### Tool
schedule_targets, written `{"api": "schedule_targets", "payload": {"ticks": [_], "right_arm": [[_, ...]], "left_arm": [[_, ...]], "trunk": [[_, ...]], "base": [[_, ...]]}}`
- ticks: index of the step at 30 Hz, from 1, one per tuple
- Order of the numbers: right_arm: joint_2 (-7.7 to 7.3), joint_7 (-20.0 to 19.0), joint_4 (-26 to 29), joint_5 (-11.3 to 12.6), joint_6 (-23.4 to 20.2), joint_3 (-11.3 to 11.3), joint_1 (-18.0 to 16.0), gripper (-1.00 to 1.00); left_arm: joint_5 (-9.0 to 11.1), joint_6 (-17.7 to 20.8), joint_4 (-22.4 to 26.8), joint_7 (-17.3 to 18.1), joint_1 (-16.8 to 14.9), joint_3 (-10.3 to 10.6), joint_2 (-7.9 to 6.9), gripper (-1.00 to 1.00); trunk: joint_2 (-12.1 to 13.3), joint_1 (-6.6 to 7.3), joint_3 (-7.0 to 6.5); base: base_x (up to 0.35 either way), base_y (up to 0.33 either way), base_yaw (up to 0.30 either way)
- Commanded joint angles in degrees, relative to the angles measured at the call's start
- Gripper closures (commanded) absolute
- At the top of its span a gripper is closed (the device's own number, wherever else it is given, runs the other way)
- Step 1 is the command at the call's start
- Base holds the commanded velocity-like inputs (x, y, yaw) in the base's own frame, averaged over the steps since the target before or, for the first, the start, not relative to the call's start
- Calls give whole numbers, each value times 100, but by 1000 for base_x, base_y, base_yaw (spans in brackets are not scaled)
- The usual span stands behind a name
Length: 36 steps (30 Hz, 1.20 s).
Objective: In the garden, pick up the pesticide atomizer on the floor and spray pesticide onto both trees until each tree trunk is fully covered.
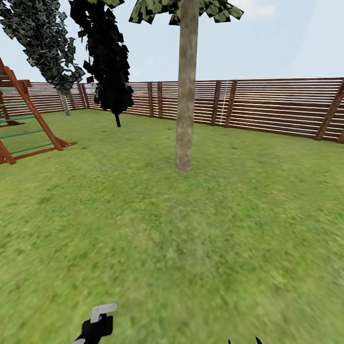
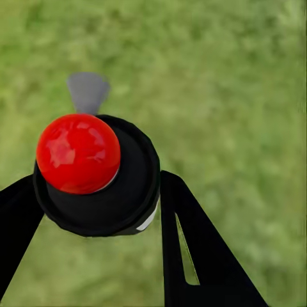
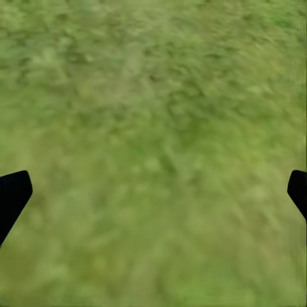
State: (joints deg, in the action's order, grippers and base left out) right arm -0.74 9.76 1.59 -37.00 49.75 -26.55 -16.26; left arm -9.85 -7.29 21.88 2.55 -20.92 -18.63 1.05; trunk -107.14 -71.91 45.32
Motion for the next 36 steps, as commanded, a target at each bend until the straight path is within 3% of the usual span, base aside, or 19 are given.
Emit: {"api": "schedule_targets", "payload": {"ticks": [1, 36], "right_arm": [[1, 0, 0, 0, 0, 0, 0, -100], [0, 0, 0, 0, 0, 0, 0, -100]], "left_arm": [[0, 0, 1, 0, 0, 0, 0, 100], [33, -9, 15, 47, 8, -21, -8, 100]], "trunk": [[0, 0, 0], [0, 0, 0]], "base": [[338, 0, 0], [327, 0, 0]]}}
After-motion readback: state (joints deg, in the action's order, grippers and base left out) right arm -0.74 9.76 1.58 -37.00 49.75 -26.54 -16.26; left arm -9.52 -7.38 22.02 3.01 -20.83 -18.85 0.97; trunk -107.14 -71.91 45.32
